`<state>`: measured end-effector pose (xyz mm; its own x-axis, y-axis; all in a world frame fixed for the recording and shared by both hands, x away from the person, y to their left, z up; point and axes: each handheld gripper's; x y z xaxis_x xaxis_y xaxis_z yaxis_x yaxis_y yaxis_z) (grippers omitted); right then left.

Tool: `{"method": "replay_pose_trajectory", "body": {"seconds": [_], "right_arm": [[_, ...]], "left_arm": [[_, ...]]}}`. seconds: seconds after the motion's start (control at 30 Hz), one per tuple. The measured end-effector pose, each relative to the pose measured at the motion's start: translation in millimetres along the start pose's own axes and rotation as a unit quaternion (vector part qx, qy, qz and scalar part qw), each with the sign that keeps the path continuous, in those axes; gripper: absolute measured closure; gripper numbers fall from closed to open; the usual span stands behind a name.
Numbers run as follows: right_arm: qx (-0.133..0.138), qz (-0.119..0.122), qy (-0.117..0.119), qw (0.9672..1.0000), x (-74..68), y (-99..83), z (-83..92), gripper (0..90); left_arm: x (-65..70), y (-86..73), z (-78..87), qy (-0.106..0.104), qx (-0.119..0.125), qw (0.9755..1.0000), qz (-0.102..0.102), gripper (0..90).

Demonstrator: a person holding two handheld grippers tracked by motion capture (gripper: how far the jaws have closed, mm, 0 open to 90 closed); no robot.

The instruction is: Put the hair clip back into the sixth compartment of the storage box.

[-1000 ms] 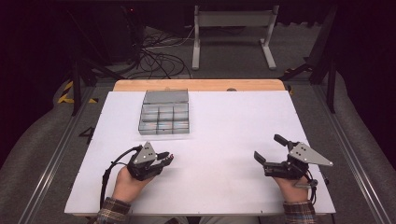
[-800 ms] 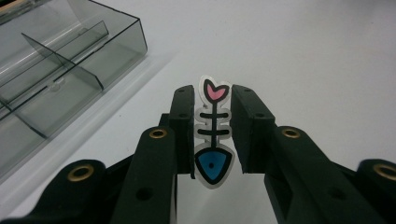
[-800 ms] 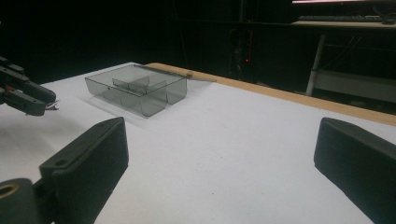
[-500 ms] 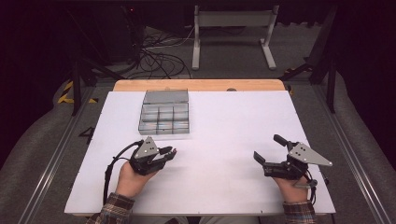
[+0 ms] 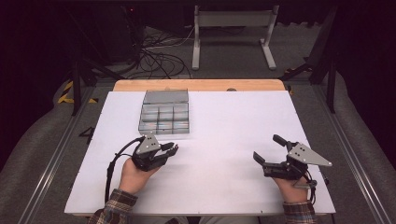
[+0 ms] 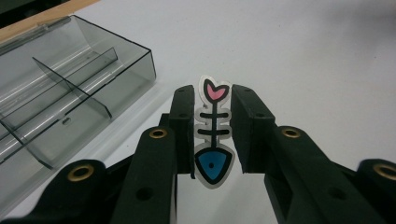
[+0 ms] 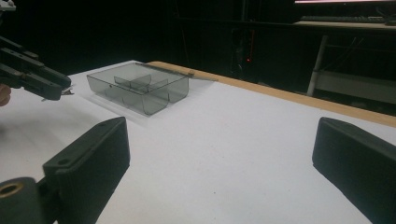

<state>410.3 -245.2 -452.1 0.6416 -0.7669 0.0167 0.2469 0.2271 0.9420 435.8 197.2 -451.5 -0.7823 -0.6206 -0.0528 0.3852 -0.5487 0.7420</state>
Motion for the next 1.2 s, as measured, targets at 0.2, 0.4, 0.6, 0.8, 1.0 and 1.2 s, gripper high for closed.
{"method": "replay_pose_trajectory", "body": {"seconds": [0.2, 0.4, 0.6, 0.8, 1.0, 1.2], "right_arm": [[-0.002, 0.002, 0.004, 1.0000, -0.9, 0.1, -1.0, 4.4], [-0.003, 0.003, 0.005, 1.0000, -0.9, 0.0, -1.7, 4.3], [-0.005, 0.006, 0.007, 0.9999, -1.9, 0.0, -2.0, 4.3], [-0.007, 0.008, 0.008, 0.9999, -2.7, 0.0, -3.1, 4.2], [-0.003, 0.008, 0.007, 0.9999, -2.6, 0.0, -2.4, 3.9], [-0.006, 0.010, 0.010, 0.9999, -3.0, -0.2, -3.7, 3.5]], "left_arm": [[-2.2, 6.4, -1.0, 0.001, 0.000, 1.0000, 0.002, 71.5], [-4.9, 11.8, -3.5, 0.006, 0.001, 1.0000, 0.001, 71.5], [-8.2, 16.6, -5.4, 0.009, 0.003, 0.9999, 0.008, 71.4], [-11.2, 20.4, -6.2, 0.004, 0.006, 0.9998, 0.017, 71.4], [-12.5, 26.8, -6.4, 0.012, 0.004, 0.9998, 0.012, 71.4], [-15.0, 31.5, -7.0, 0.016, 0.005, 0.9997, 0.016, 71.4]]}}
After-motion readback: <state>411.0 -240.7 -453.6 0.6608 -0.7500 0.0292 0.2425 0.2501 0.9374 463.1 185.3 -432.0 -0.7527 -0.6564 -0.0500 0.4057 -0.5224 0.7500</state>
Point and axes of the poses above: each handheld gripper's, and its own axes: z roughly backward along the jaws, y roughly out of its top, x roughly to its right, and after that the axes turned 10 degrees about -x, right-handed
